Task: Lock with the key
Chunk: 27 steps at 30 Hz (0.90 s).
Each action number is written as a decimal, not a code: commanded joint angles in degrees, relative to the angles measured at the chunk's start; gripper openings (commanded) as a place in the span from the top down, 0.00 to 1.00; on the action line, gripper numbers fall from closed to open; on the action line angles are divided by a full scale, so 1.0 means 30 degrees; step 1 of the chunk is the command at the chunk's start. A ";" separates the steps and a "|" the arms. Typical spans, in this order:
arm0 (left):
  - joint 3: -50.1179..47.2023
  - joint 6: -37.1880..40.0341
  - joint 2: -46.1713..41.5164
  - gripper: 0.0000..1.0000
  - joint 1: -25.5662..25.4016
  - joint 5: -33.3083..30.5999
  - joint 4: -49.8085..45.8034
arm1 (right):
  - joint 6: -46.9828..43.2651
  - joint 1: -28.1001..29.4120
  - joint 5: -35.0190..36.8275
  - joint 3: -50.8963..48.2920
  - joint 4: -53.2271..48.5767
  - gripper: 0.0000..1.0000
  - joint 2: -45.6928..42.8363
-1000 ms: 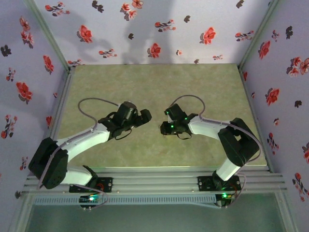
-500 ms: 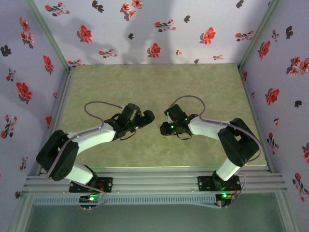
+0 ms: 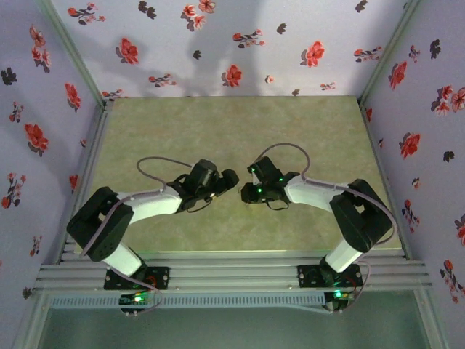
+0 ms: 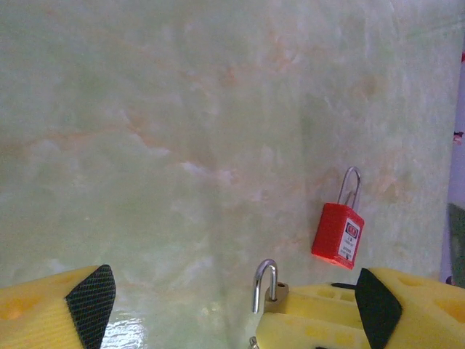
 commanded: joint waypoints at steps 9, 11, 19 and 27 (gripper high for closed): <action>0.0131 -0.1147 0.1459 0.17 -0.0629 0.0609 0.2333 | -0.0133 -0.0156 -0.0338 -0.0438 0.0806 0.76 -0.0857; 0.0184 -0.1256 0.1547 0.17 -0.0688 0.0592 0.2503 | -0.0140 -0.0143 -0.0336 -0.0463 0.0857 0.76 -0.0893; -0.0040 -0.1765 0.2099 0.24 -0.0858 0.0681 0.3657 | -0.0075 -0.0152 -0.0523 -0.0638 0.1085 0.76 -0.1045; -0.0278 -0.2341 0.2825 0.35 -0.0911 0.1129 0.5196 | -0.0045 -0.0155 -0.0651 -0.0700 0.1246 0.76 -0.1119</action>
